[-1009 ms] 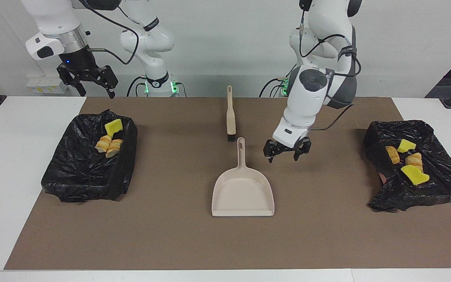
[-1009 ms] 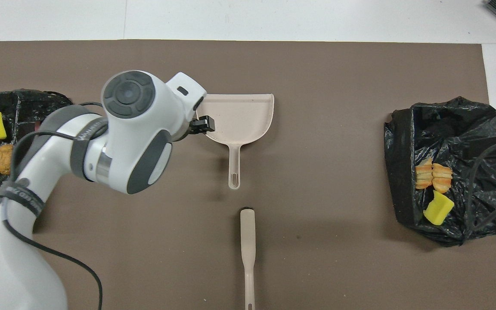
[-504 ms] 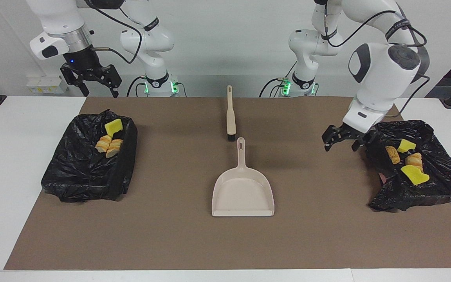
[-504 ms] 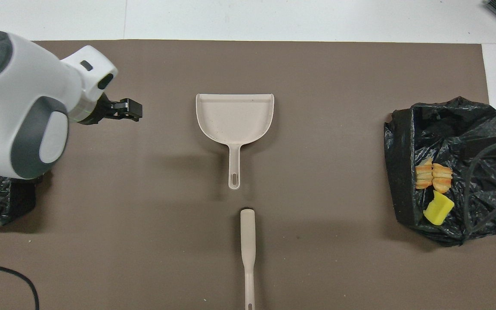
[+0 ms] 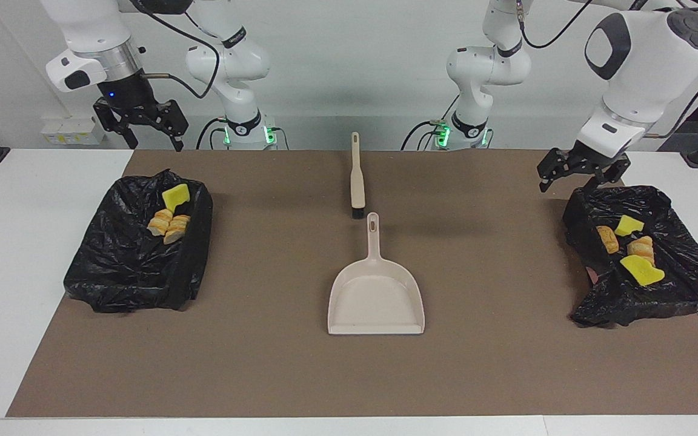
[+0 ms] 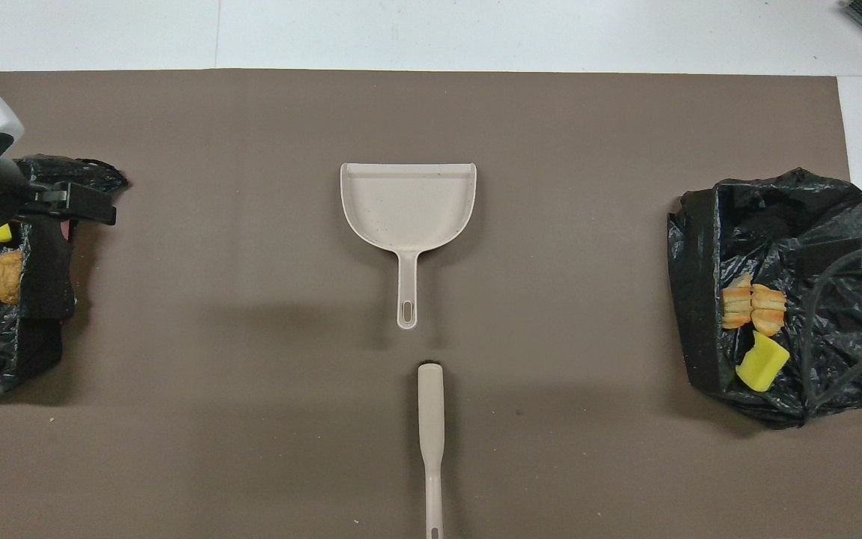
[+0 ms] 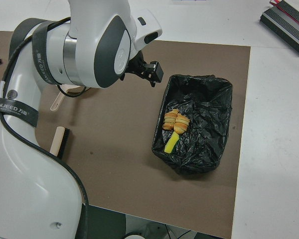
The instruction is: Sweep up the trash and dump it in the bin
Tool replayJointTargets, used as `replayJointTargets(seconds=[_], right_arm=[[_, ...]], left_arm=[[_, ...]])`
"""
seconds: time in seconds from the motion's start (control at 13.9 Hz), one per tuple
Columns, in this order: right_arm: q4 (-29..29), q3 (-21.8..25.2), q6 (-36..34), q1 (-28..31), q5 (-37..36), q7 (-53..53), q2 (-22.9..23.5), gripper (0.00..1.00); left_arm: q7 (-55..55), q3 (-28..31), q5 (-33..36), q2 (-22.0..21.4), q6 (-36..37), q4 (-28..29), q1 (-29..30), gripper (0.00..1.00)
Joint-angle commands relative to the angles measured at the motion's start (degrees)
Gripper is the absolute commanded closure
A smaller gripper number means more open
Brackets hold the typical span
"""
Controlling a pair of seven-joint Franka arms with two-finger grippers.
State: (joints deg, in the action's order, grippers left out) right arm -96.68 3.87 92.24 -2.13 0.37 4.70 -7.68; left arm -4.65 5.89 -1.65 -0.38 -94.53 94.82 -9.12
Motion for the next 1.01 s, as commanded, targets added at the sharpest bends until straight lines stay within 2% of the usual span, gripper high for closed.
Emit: replayJointTargets(seconds=[0.0,0.5,0.94], right_arm=[[0.2,-0.1,-0.9,0.2,-0.2,-1.4,-0.4,0.0],[0.2,0.0,-0.9,0.2,-0.2,-1.4,-0.4,0.0],[0.2,0.0,-0.9,0.2,-0.2,-1.4,-0.4,0.0]], left_arm=[[-0.9,0.0,1.1,-3.5,1.9,2.7,0.1,0.0],[-1.0,0.0,1.0,-3.2,5.3,1.5,0.0,0.0],[-1.1,0.0,1.1,-3.2,5.1,1.5,0.0,0.0]])
